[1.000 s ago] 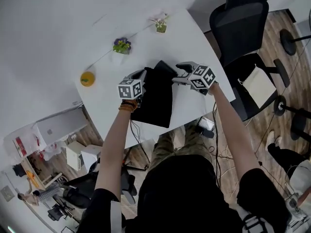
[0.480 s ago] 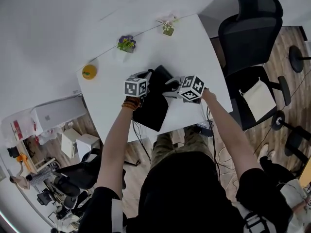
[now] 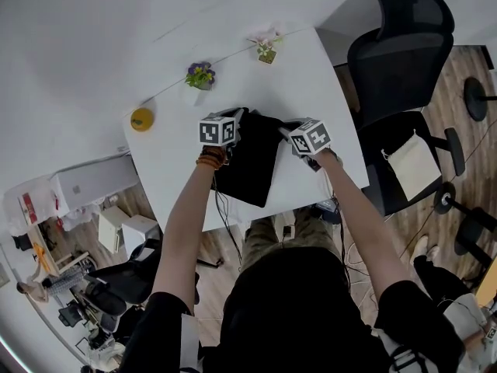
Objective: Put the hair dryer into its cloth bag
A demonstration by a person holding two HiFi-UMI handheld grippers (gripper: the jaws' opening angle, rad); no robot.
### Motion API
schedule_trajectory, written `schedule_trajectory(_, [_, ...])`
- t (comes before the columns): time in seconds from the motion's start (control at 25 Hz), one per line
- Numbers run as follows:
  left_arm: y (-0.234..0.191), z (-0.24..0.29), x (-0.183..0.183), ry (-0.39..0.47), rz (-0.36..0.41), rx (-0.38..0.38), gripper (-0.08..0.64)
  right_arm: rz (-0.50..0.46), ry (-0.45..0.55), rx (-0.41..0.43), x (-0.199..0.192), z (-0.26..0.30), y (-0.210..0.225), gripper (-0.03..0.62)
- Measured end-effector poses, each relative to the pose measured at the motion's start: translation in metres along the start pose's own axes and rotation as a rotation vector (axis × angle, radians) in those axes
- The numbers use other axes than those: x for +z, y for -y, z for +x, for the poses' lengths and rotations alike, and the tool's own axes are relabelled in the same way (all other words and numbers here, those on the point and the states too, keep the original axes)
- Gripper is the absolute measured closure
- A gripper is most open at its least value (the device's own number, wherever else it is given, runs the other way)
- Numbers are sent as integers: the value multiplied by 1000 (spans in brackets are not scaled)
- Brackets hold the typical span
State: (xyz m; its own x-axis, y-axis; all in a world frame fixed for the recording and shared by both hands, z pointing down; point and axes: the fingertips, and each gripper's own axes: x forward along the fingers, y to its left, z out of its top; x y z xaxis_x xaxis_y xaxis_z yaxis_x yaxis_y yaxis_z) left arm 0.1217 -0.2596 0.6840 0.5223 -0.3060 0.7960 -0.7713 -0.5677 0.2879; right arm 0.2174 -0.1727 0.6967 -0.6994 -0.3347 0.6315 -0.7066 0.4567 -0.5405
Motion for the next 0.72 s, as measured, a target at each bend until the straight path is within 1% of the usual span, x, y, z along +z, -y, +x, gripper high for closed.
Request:
schedule_trajectory(0.04, [-1,4,1,-4,-12,-6,534,12,-27,-8,-5,4,4,546])
schedule_trajectory(0.08, [-1,7,4,-7,-16,-15,534,5,-56,-23,-11,7,8,546])
schedule_trajectory(0.2, [5,17,14,-22,-1,-24,534,-87,-112,-109,-16,16,15,554])
schedule_trajectory(0.24, [8,20,18,-26,4,-29,534,-90,-114,-132,-16,17,17,554])
schedule_trajectory(0.28, [11,23,21,-25,8,-39,535,-61,-107,-144,-15,18,19,555])
schedule_trajectory(0.32, [15,23,24,-13,16,-53,535,-12,-92,-149,-14,18,21,555])
schedule_trajectory(0.36, [20,21,29,15,30,-70,535,37,-68,-153,-12,18,23,555])
schedule_trajectory(0.4, [27,16,36,60,51,-89,535,73,-35,-161,-9,16,25,555])
schedule_trajectory(0.48, [51,-1,54,179,110,-139,535,106,54,-171,1,10,29,557])
schedule_trajectory(0.56, [78,-25,69,296,184,-196,535,106,150,-163,16,0,31,558])
schedule_trajectory(0.6, [88,-39,74,353,203,-220,535,98,192,-160,23,-5,32,558])
schedule_trajectory(0.64, [95,-54,78,411,203,-239,535,89,228,-160,29,-10,33,558])
schedule_trajectory(0.72, [98,-85,82,517,171,-251,535,71,288,-173,38,-20,37,558])
